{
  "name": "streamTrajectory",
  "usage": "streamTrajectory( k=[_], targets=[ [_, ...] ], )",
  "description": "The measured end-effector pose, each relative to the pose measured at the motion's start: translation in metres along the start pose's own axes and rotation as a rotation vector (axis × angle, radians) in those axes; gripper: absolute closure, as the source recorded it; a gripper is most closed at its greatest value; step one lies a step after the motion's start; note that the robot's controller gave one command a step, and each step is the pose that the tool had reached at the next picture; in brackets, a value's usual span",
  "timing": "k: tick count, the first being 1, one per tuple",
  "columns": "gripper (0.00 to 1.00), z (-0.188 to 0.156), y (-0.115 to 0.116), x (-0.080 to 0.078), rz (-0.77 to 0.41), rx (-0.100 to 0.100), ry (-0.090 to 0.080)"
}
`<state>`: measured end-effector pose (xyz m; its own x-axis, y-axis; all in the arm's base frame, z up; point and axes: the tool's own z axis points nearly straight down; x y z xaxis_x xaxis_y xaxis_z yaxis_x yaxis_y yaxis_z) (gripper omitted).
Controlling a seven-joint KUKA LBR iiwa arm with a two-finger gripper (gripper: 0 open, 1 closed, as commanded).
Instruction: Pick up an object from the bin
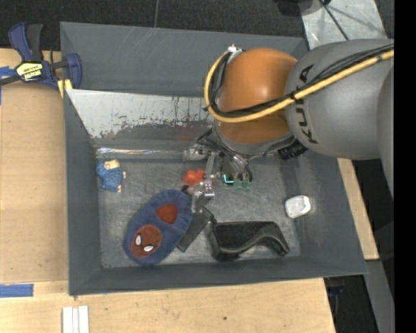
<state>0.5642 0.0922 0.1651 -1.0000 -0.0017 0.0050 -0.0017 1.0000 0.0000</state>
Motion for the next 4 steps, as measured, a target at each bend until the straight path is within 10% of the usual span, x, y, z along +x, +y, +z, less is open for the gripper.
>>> streamTrajectory(
  k=[1, 2, 3, 4],
  targets=[
    [0.0, 0.08, 0.044, 0.021, 0.01, 0.0, -0.018],
    [0.0, 0.087, 0.117, 0.044, -0.016, 0.007, -0.024],
    [0.0, 0.064, 0.145, 0.03, -0.38, 0.009, -0.007],
    [0.0, 0.089, 0.142, -0.027, -0.579, -0.004, 0.01]
  ],
)
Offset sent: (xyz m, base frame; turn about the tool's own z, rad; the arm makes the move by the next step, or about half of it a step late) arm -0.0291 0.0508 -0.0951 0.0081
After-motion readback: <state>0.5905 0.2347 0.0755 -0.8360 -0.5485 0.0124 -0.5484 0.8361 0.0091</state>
